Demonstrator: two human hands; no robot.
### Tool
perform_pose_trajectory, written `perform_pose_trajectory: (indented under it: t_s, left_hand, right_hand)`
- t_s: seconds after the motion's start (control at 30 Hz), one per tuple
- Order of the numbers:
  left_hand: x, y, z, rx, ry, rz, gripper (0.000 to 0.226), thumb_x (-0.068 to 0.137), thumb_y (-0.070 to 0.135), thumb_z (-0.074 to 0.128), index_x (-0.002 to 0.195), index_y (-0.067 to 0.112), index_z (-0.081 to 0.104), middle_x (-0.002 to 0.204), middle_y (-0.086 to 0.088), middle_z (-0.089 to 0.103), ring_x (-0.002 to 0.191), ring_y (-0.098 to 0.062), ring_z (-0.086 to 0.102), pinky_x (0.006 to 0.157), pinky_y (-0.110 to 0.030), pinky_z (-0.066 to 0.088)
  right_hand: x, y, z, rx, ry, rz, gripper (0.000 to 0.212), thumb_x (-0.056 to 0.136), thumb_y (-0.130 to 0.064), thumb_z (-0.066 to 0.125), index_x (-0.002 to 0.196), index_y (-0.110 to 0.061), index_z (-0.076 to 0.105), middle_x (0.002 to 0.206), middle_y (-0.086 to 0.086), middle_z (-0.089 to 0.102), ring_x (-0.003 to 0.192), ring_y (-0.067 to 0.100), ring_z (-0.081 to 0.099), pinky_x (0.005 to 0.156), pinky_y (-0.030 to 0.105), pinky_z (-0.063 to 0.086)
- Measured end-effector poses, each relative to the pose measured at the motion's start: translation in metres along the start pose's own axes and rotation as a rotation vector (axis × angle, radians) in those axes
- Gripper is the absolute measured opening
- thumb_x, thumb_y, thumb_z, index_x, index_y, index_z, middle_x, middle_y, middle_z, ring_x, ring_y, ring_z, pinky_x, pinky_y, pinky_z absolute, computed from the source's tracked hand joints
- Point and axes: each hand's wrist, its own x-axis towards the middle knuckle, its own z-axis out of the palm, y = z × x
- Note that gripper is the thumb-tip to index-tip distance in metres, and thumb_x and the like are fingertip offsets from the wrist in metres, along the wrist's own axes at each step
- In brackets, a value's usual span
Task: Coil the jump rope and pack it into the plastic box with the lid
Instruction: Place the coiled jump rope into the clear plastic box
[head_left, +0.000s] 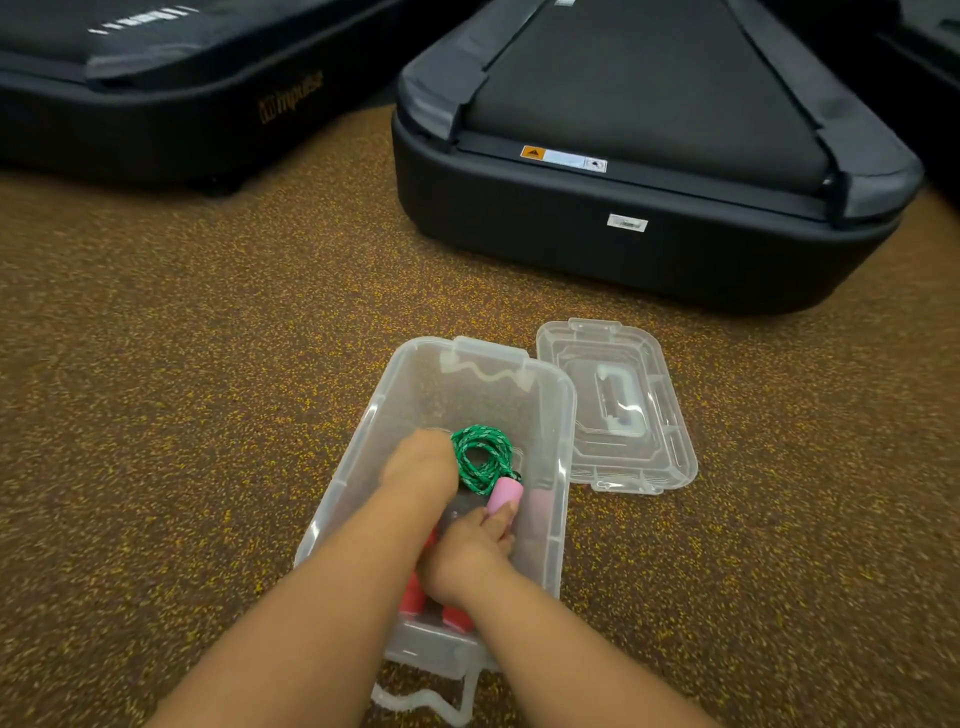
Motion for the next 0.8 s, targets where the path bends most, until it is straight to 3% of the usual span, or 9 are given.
perform_pose_trajectory:
  t_s: [0.23, 0.63, 0.7, 0.8]
  left_hand:
    - [-0.003, -0.002, -0.004, 0.001, 0.023, 0.004, 0.029, 0.088, 0.009, 0.052, 0.114, 0.001, 0.062, 0.122, -0.018, 0.063, 0.114, -0.034, 0.059, 0.09, -0.037, 0.049]
    - [-0.011, 0.001, -0.009, 0.011, -0.022, 0.027, 0.032, 0.086, 0.024, 0.06, 0.11, 0.002, 0.064, 0.118, -0.018, 0.065, 0.11, -0.034, 0.061, 0.086, -0.034, 0.05]
    - [-0.012, 0.002, -0.011, 0.029, -0.006, 0.04, 0.034, 0.087, 0.025, 0.059, 0.111, 0.001, 0.064, 0.119, -0.018, 0.064, 0.111, -0.034, 0.06, 0.087, -0.034, 0.049]
    - [-0.012, 0.003, -0.012, 0.034, -0.018, 0.029, 0.033, 0.09, 0.018, 0.055, 0.117, 0.0, 0.061, 0.123, -0.02, 0.061, 0.115, -0.034, 0.058, 0.092, -0.036, 0.046]
  right_hand:
    - [-0.011, 0.0, -0.009, -0.114, -0.059, -0.028, 0.077, 0.098, -0.029, 0.038, 0.148, 0.002, -0.012, 0.158, 0.02, -0.021, 0.143, 0.046, -0.017, 0.119, 0.05, 0.005]
    - [-0.021, 0.004, -0.008, 0.147, -0.03, -0.012, 0.085, 0.093, -0.03, 0.048, 0.149, 0.0, -0.009, 0.158, 0.021, -0.019, 0.146, 0.042, -0.011, 0.118, 0.048, 0.005]
    - [-0.031, 0.007, -0.011, 0.174, 0.037, -0.154, 0.078, 0.093, -0.031, 0.044, 0.151, -0.003, 0.0, 0.159, 0.023, -0.004, 0.147, 0.04, -0.005, 0.121, 0.046, 0.004]
    - [-0.047, 0.02, -0.019, 0.306, 0.258, -0.445, 0.051, 0.087, -0.023, 0.045, 0.137, -0.01, 0.039, 0.14, 0.014, 0.041, 0.136, 0.031, 0.032, 0.114, 0.039, 0.025]
